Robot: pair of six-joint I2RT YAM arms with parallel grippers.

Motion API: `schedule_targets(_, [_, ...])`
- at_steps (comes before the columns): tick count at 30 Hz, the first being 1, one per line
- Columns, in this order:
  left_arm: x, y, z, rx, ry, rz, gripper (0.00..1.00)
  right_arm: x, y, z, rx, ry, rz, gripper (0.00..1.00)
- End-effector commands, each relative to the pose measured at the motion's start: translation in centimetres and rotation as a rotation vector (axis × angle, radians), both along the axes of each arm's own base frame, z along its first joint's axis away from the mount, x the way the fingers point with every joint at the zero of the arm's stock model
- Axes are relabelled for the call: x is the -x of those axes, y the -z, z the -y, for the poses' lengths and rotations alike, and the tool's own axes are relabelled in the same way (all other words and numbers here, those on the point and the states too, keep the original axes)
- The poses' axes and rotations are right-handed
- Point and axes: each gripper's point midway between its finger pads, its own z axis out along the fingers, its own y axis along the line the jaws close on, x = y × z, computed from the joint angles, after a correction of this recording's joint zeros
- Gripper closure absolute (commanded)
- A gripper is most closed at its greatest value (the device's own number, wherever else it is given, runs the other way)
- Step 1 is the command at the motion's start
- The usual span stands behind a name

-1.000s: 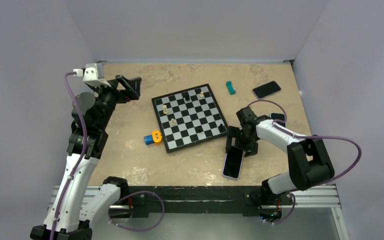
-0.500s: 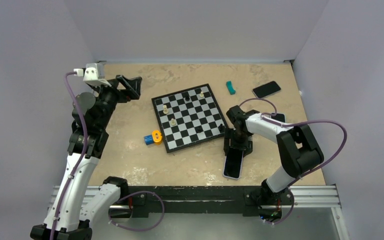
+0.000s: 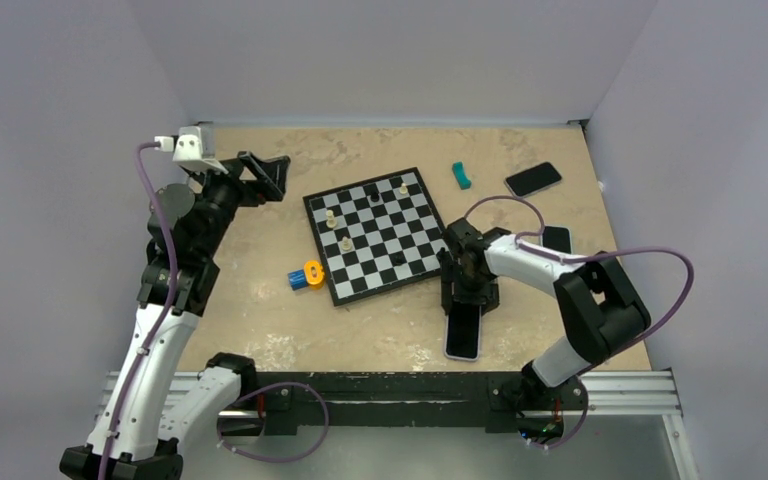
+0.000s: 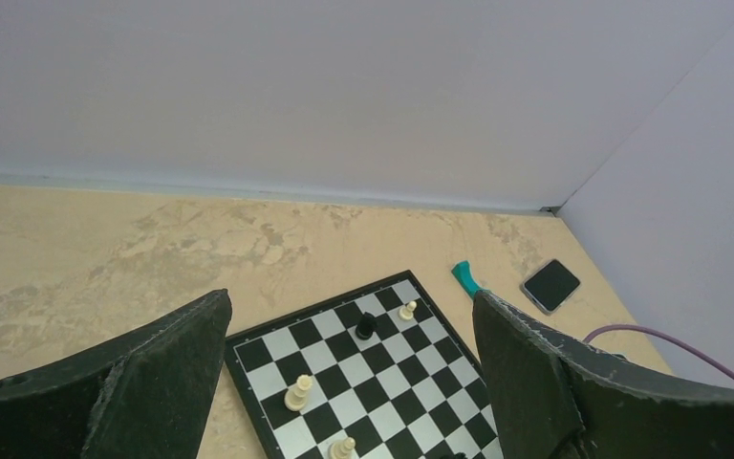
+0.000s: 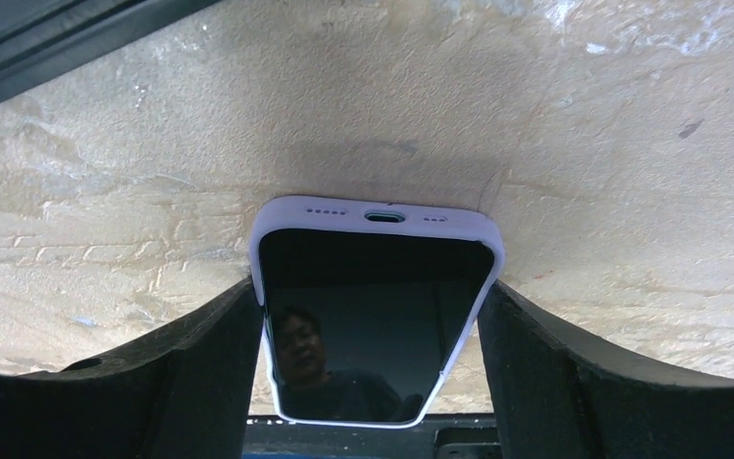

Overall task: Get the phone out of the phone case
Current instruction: Pick up the phone at the center of the board.

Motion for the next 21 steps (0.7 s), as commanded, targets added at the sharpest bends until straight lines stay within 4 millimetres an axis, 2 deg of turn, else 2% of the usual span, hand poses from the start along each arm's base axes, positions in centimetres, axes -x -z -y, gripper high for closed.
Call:
schedule_targets(1, [0.2,-1.3,1.1,0.010,0.051,0.050,0.01,0.6,1.7,-1.6,-0.085,0.028,0.058,0.80])
schedule_targets(2, [0.2,-1.3,1.3,0.013,0.063,0.048,0.01,0.0,0.6,-1.9,-0.112,0.033,0.108,0.95])
schedule_targets(3, [0.2,-1.4,1.7,0.015,0.080,0.051,0.01,-0.7,-0.6,-2.1,-0.141,0.033,0.164,1.00])
schedule_targets(7, [0.2,-1.3,2.8,0.028,0.137,0.033,0.04,-3.9,-7.0,-3.5,-0.296,0.016,0.453,1.00])
schedule_targets(9, [0.1,-1.1,3.3,0.030,0.158,0.024,0.05,-4.9,-10.0,-3.5,-0.345,0.036,0.585,1.00])
schedule_targets(12, [0.0,-0.8,4.3,0.049,0.200,0.004,0.06,-5.3,-12.7,-2.4,-0.433,0.105,0.789,1.00])
schedule_targets(14, [-0.1,-0.3,5.3,0.037,0.239,-0.005,0.06,-5.0,-15.0,-2.6,-0.568,0.140,0.921,1.00])
schedule_targets(17, [-0.5,0.5,6.7,0.022,0.291,-0.020,0.10,-4.8,-17.5,-2.4,-0.650,0.140,1.034,1.00])
schedule_targets(21, [0.0,1.3,10.2,-0.024,0.429,0.011,0.17,-5.2,-19.3,-2.7,-0.658,0.101,1.073,1.00])
